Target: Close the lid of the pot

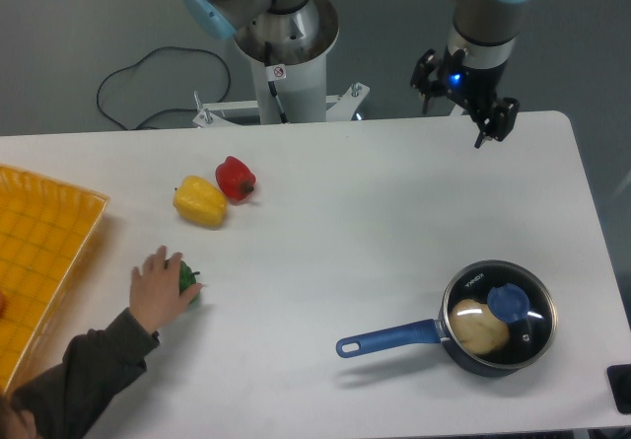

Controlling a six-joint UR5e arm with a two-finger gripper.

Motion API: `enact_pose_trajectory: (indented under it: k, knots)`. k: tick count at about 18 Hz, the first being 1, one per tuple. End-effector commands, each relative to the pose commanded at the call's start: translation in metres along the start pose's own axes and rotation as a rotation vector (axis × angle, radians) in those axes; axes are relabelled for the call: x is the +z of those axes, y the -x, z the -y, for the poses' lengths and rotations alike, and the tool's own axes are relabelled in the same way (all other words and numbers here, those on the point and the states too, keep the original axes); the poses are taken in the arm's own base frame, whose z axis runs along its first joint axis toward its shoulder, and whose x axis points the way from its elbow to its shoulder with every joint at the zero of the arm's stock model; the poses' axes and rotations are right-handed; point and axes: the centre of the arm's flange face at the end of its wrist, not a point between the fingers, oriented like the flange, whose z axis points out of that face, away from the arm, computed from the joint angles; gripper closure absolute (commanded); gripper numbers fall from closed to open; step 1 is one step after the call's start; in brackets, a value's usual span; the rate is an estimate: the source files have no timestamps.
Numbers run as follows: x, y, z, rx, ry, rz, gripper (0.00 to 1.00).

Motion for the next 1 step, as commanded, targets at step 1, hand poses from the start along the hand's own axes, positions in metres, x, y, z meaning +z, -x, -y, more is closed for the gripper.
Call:
enact_pose_trajectory:
  k: [1]
  knots:
    - [-0.0001,0.0006,-0.0034,-0.005,0.000,0.001,0.00]
